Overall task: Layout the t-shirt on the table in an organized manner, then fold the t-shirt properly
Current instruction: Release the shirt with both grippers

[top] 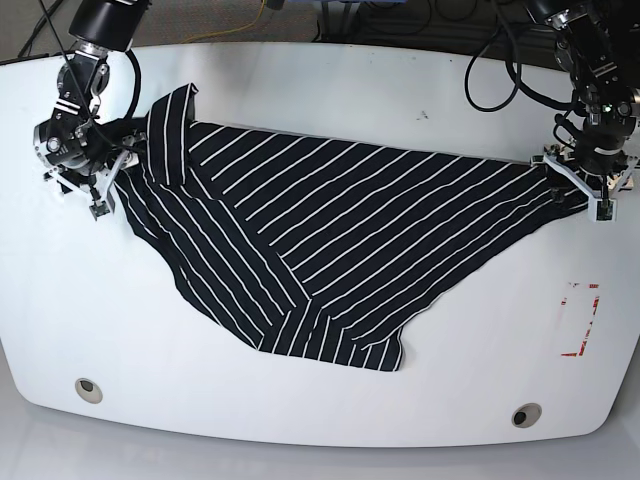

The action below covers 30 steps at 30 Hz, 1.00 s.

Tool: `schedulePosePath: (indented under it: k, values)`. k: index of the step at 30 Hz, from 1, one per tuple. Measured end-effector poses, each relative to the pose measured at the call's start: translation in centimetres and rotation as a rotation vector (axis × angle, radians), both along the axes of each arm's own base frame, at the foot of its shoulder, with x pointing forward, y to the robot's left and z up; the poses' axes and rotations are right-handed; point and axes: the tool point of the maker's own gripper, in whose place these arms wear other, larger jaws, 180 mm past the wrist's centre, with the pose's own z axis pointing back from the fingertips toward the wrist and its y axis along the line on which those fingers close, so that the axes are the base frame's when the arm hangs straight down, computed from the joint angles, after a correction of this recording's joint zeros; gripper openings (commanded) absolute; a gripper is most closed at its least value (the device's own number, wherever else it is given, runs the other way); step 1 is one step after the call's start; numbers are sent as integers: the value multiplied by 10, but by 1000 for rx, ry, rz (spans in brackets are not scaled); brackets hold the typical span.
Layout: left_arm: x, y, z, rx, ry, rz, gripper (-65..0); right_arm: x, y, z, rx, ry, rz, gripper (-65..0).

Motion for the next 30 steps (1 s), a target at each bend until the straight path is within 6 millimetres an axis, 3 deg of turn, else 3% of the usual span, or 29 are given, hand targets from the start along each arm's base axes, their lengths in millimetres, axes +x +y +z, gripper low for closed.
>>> schedulePosePath:
  k: [7, 20, 25, 30]
  values:
    - [9, -1, 6, 2, -22, -5, -257, 11, 1, 15, -16, -47, 13, -178]
    - [42, 12, 46, 42, -129, 3, -257, 48, 13, 47, -12, -170, 25, -178]
    - [70, -5, 69, 26, -215, -44, -257, 67, 19, 60, 6, -222, 18, -175]
    - [86, -32, 73, -13, -243, -92, -257, 91, 42, 71, 64, -286, 30, -176]
